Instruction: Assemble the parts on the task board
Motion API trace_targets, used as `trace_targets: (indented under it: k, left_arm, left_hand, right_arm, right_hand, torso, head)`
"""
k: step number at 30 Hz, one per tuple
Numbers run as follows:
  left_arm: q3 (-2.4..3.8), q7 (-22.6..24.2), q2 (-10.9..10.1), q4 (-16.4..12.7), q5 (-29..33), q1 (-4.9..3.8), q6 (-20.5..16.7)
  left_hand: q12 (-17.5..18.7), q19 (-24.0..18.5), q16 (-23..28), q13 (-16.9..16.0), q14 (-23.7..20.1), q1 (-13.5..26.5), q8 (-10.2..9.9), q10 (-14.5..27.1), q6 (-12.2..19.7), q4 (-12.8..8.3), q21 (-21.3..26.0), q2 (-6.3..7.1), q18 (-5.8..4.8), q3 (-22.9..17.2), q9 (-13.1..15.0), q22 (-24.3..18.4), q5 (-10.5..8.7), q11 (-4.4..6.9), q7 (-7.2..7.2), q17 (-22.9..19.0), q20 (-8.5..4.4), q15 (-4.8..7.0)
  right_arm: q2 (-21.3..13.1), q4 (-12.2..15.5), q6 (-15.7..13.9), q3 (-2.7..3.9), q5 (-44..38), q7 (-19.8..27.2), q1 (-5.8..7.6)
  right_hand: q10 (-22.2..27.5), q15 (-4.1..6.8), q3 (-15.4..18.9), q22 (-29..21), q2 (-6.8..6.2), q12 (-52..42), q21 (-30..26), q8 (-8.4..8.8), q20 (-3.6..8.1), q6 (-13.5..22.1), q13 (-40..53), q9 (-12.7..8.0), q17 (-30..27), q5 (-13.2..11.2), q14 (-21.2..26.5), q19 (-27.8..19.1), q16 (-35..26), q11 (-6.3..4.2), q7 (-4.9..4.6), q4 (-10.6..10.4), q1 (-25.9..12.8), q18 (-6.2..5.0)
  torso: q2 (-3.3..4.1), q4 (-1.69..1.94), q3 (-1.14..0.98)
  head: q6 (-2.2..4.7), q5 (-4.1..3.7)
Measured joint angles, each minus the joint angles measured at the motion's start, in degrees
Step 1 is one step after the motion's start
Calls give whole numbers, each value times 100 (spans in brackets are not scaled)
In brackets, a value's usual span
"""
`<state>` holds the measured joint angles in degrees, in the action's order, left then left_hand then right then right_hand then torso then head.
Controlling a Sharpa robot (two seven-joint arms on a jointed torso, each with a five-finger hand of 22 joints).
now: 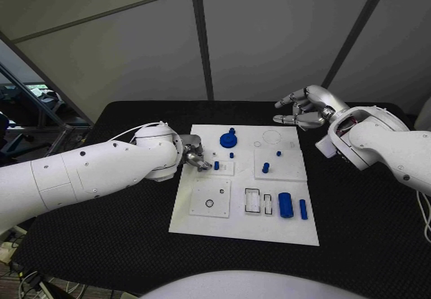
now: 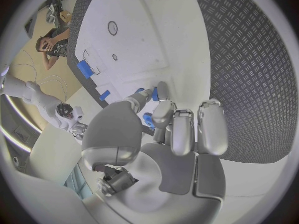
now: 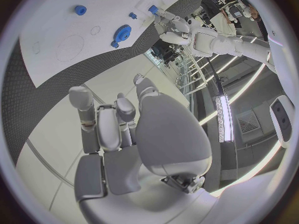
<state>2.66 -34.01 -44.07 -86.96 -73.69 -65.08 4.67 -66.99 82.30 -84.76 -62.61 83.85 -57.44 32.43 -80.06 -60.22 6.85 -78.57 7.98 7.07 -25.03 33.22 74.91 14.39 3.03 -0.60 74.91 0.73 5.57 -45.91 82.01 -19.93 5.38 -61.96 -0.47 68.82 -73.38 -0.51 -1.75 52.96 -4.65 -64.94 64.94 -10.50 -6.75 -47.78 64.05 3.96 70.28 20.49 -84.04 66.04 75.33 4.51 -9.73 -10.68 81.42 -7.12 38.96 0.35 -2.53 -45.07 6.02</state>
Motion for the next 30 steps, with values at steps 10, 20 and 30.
trace_targets:
  k: [10, 20, 30]
  left_arm:
    - [1, -2, 2, 70, 2, 0, -19]
    - [14, -4, -73, 38, 2, 9, -200]
    - [90, -4, -126, -15, 11, 9, -502]
  left_hand:
    - [0, 0, 0, -5, 0, 62, -50, 20, 0, 234, 0, -63, -1, 484, -32, 0, 0, -20, 0, 0, 0, 0]
    - [156, -17, 0, 158, 0, 127, -93, 130, 44, 516, 114, -52, 0, 988, -43, 0, 0, -55, -44, 0, 16, -1]
    - [533, -105, 0, 572, 0, 85, -128, 369, 157, 804, 277, -94, -2, 1417, -43, 0, 0, -103, -114, 0, 62, -2]
  right_arm:
    - [-4, 0, -1, 0, 0, 0, 0]
    - [-7, -3, -1, 0, 0, 0, 0]
    - [3, -15, -1, 0, 0, 4, 0]
  right_hand:
    - [0, 0, 15, -24, 0, 0, -22, -14, 0, 0, -17, 0, -16, 0, 0, 0, 0, 0, 0, -15, 0, 0]
    - [0, 0, 15, -23, 0, 0, -22, -14, 0, 0, -16, 0, -16, 0, 0, 0, 0, 0, 0, -15, 0, 0]
    - [0, 0, 15, -23, 0, 0, -21, -14, 0, 0, -16, 0, -16, 0, 0, 0, 0, 0, 0, -15, 0, 0]
  torso:
    - [0, 1, 1]
    - [-1, 1, 4]
    - [-4, 1, 5]
  head:
    - [12, -5]
    - [29, -18]
    - [34, -19]
